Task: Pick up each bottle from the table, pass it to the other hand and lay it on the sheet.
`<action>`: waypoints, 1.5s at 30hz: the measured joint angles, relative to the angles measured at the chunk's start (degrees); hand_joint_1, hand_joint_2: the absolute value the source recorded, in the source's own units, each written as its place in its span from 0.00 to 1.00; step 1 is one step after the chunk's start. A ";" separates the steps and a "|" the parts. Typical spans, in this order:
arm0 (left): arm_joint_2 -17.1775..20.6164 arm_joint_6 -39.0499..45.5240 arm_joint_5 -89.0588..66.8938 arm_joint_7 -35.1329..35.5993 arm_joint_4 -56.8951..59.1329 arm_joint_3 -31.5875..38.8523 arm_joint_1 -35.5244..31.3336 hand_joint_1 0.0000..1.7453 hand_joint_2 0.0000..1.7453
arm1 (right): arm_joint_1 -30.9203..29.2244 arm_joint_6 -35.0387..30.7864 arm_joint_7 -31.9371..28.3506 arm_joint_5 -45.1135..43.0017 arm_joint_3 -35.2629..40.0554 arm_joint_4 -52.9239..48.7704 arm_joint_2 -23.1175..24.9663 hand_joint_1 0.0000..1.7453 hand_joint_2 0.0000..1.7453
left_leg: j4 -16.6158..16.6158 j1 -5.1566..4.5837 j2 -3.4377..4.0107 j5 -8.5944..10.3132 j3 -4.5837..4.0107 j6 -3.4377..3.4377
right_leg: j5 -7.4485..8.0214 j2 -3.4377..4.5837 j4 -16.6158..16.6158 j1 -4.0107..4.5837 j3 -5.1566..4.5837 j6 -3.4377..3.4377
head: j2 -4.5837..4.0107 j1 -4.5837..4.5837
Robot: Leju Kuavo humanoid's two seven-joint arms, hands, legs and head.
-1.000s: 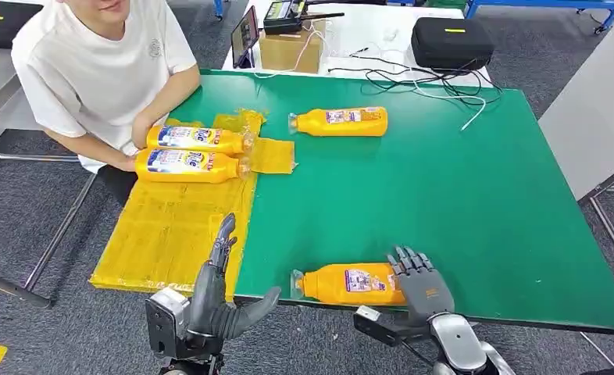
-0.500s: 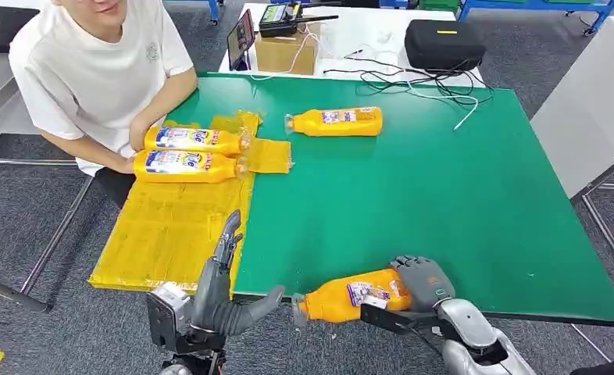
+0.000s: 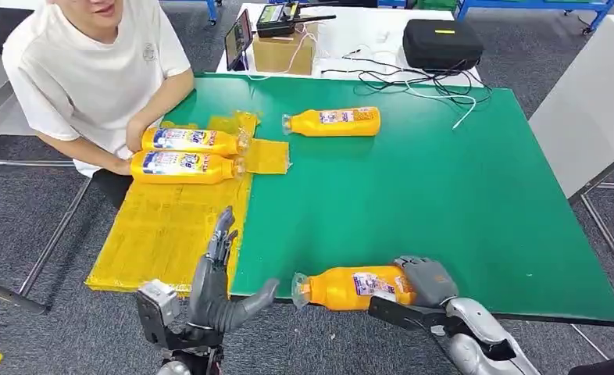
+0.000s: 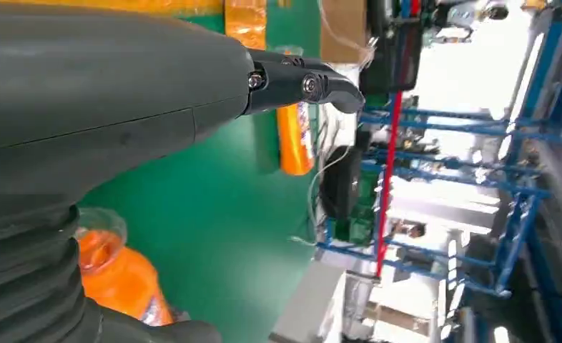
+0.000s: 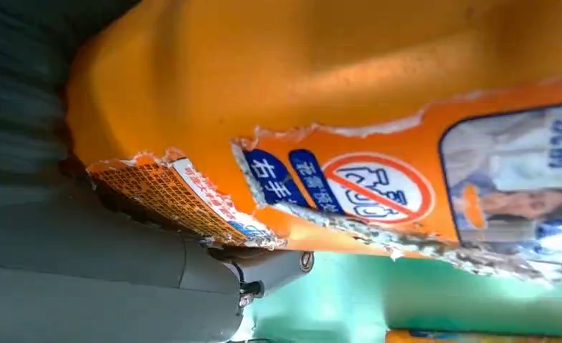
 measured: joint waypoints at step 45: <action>2.82 -11.76 13.81 -6.58 4.73 -6.64 0.12 0.00 1.00 | 6.72 -10.83 -19.41 -30.87 -7.17 -18.23 20.04 1.00 1.00 | 0.00 0.03 -0.17 -0.05 -0.82 -0.08 | -0.26 -0.14 0.08 0.00 -0.65 0.09 | 0.00 -0.02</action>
